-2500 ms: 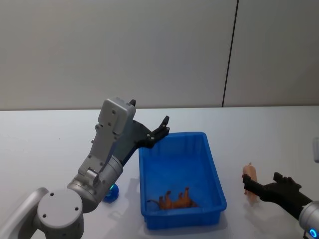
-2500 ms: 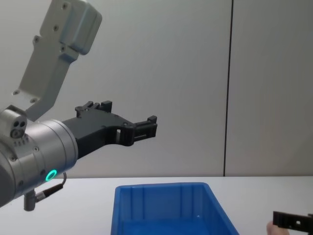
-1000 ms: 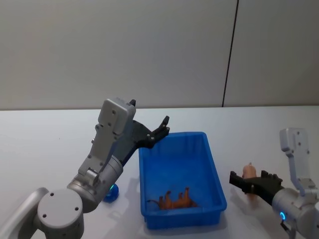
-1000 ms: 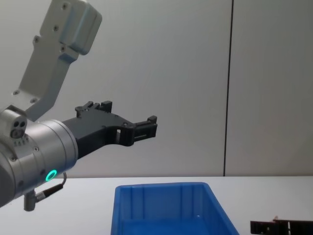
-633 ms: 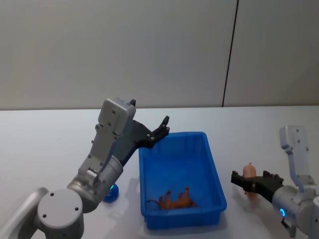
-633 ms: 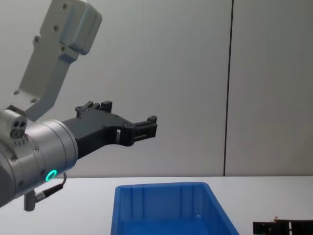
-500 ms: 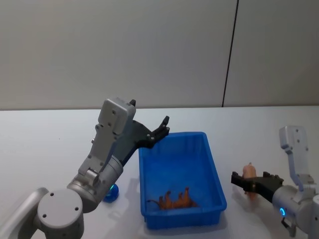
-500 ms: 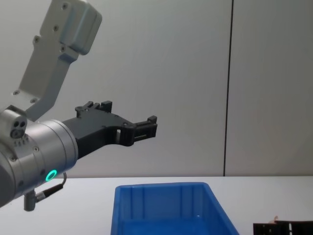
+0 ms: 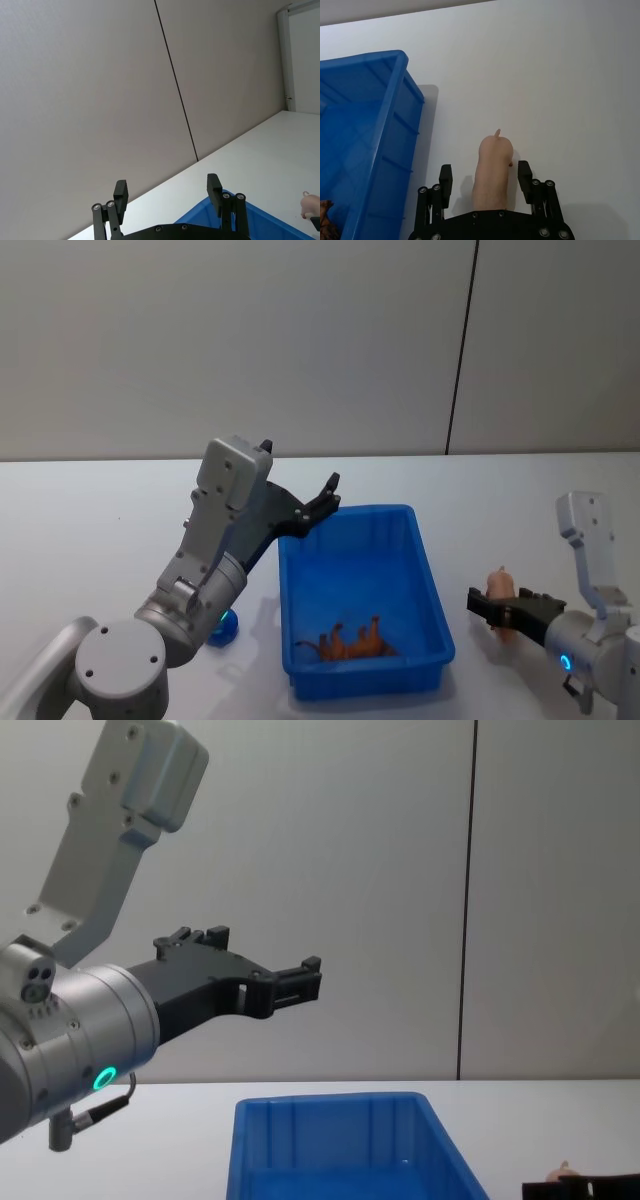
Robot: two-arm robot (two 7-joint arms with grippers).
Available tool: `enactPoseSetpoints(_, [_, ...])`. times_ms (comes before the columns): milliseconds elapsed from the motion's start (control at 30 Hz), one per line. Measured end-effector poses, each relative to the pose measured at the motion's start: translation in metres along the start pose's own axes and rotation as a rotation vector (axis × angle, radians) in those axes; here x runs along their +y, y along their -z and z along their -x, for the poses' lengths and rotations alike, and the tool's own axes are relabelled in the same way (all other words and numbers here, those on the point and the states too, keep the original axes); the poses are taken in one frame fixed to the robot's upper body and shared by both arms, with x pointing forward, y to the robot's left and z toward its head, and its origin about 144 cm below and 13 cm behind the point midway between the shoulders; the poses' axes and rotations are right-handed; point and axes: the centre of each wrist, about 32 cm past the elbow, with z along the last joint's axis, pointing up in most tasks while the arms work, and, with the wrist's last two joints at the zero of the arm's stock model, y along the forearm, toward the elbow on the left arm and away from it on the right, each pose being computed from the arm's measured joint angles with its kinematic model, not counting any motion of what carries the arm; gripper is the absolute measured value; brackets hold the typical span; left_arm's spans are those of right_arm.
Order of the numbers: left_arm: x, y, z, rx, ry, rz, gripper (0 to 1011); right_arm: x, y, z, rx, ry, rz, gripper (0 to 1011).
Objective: Pick up the two dolls from the table and place them into the box.
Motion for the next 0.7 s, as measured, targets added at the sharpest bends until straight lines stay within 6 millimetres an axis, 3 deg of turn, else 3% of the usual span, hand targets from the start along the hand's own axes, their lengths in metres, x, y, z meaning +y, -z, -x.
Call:
enactPoseSetpoints(500, [0.0000, 0.0000, 0.0000, 0.000, 0.000, 0.000, 1001, 0.0012, -0.0012, -0.0007, 0.002, -0.004, 0.009, 358])
enactPoseSetpoints(700, [0.0000, 0.0000, 0.0000, 0.000, 0.000, 0.000, 1001, 0.0009, -0.0019, -0.0016, 0.001, -0.009, 0.000, 345])
